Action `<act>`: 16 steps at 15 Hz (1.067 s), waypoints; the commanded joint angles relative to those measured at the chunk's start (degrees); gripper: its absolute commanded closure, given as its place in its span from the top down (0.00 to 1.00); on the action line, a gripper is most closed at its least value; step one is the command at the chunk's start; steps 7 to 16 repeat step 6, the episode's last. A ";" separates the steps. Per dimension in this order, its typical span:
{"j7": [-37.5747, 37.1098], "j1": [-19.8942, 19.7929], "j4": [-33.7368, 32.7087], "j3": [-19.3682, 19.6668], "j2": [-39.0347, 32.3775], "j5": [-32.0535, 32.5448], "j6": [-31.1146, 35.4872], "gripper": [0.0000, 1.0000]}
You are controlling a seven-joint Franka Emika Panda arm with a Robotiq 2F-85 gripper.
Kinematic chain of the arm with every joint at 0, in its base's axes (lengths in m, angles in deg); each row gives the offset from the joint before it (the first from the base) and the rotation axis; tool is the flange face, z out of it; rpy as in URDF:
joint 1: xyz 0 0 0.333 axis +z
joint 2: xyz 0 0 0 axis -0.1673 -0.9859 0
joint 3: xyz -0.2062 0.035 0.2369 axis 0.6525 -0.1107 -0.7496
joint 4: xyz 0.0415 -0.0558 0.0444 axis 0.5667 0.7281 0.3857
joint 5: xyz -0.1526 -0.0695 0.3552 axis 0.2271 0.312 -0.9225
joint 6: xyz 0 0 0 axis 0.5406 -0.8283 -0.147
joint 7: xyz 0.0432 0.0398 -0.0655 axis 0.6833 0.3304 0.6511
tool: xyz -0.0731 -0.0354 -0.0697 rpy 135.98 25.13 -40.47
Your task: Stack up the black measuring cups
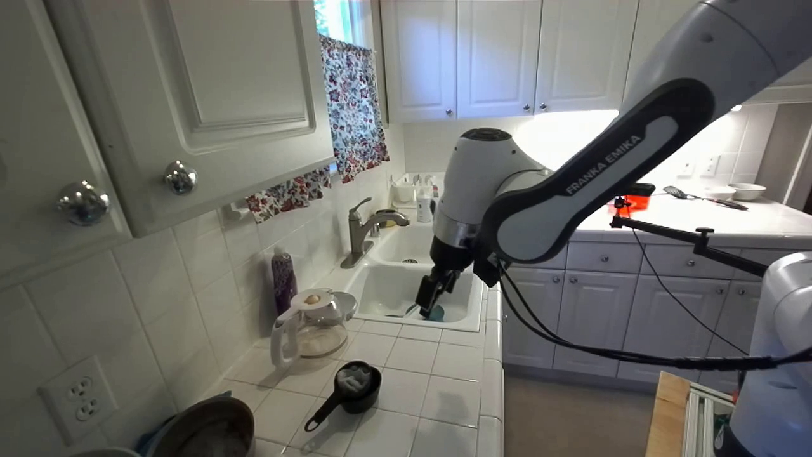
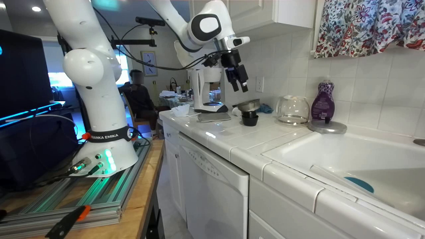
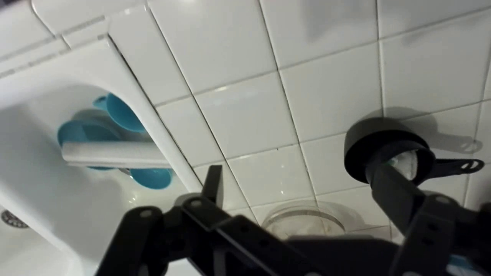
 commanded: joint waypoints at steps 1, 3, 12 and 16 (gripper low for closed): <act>-10.74 -0.98 9.82 -3.55 13.31 -2.78 -6.93 1.00; -16.86 -1.60 13.25 -5.56 18.03 -3.72 -9.94 1.00; -15.07 -1.88 11.38 -6.08 15.28 -2.87 -9.18 1.00; -15.07 -1.88 11.38 -6.08 15.28 -2.87 -9.18 1.00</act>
